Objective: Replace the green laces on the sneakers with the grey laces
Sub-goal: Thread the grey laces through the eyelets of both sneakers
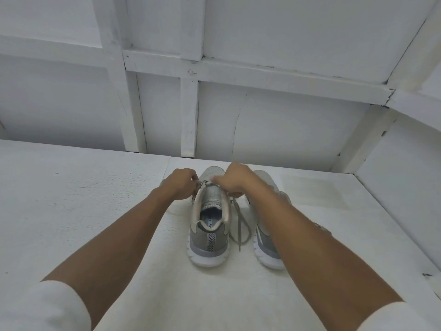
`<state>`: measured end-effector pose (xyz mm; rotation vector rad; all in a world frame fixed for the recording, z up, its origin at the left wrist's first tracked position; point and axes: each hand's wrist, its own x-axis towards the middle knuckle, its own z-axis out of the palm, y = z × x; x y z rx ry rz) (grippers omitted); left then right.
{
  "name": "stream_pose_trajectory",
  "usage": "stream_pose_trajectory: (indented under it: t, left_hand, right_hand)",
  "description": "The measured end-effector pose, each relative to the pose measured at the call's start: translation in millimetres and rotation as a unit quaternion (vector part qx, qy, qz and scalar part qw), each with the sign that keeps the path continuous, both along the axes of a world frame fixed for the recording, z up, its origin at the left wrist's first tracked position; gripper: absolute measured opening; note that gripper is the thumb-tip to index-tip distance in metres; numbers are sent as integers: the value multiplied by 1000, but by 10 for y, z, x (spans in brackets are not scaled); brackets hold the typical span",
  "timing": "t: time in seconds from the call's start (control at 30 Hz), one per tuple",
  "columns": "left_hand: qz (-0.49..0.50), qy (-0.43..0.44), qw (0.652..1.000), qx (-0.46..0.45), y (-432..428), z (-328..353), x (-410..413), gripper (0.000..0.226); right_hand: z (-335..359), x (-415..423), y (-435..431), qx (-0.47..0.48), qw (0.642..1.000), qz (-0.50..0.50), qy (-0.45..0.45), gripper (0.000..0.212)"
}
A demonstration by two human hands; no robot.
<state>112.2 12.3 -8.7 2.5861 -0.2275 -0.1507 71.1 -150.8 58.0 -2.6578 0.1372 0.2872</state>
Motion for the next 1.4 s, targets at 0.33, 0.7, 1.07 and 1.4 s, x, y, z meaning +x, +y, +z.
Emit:
stream_pose_trajectory:
  t: [0.33,0.7,1.07,1.4]
  left_hand:
    - [54,-36,997,-39,333,341,122,16]
    - [49,17,999,-17,434,492,139,17]
    - [-41,12,992,-116,-104,610,69,20]
    - [-48,58,990,-118,-418,356,20,10]
  right_hand:
    - [-267,-47,-76,88,994,-70,-5,28]
    - [-292,-69,-126,203,971,-128,21,21]
    - [-385,-71,-147,388,894,-214,69,8]
    - [-412,-144,-135,422,867,-256,61,24]
